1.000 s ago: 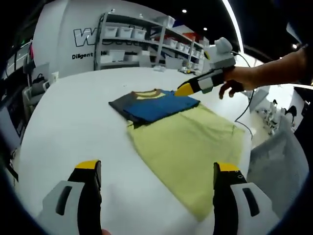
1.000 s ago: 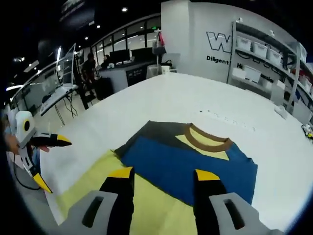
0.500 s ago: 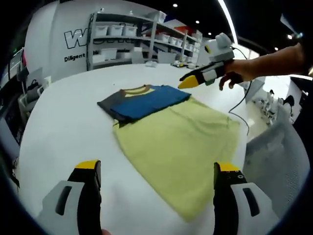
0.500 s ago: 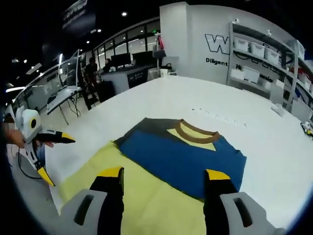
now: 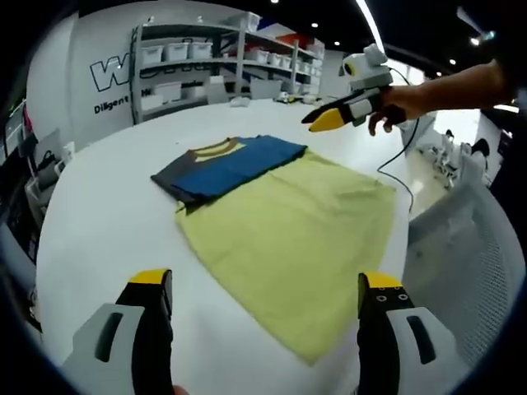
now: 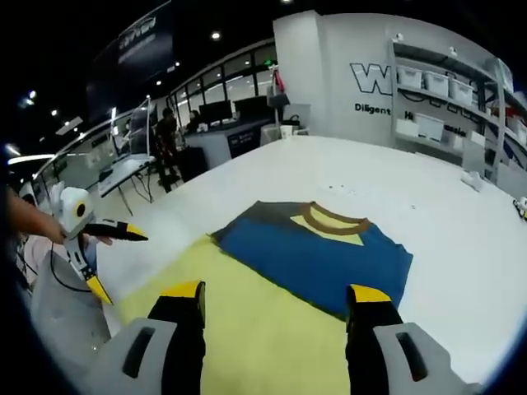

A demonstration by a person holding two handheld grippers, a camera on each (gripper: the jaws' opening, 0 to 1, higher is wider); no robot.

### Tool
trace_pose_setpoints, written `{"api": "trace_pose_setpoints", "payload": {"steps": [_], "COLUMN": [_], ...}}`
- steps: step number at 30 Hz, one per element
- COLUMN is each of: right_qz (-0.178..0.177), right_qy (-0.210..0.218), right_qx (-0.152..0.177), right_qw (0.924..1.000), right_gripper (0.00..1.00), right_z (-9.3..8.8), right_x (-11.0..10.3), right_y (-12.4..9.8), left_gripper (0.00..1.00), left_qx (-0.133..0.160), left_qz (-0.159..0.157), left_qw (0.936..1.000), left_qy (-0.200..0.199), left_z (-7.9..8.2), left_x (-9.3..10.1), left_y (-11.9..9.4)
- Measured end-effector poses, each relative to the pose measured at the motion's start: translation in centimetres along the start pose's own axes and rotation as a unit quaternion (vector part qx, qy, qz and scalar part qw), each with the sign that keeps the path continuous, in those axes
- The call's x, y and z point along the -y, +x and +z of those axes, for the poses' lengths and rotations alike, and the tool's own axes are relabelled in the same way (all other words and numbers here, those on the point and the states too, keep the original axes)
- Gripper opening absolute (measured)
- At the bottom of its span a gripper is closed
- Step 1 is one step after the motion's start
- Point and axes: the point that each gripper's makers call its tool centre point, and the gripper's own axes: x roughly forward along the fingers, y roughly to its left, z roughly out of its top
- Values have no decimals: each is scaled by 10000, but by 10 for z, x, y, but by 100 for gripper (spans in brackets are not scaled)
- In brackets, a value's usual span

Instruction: Fold the garment on the visible template until the final outline fits inside the template.

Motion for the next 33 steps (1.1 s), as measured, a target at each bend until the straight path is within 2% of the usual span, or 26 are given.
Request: {"api": "trace_pose_setpoints", "payload": {"steps": [9,13,20,27,33], "right_qz": [145,120,153,243,331], "right_qy": [-197,-463,-432,-812,-1023], "right_qx": [-3,-184,-184,-417,-528], "right_qw": [9997,9987,9988,9955,9928], "right_gripper": [67,66,68,65,61], "right_z": [-15,-30,-47,-73,-85], "right_x": [-7,-7,-7,-12,-16], "right_y": [-17,-24,-39,-52,-60], "left_gripper": [89,89,88,80,72], "left_qx": [-143,-209,-318,-397,-519], "left_qz": [-140,-208,-309,-471,-588], "left_qw": [9994,9990,9976,9953,9932], "left_qy": [280,340,531,742,860], "left_z": [-6,-10,-15,-20,-25], "left_x": [9,13,21,30,35], "left_y": [3,4,7,9,11]}}
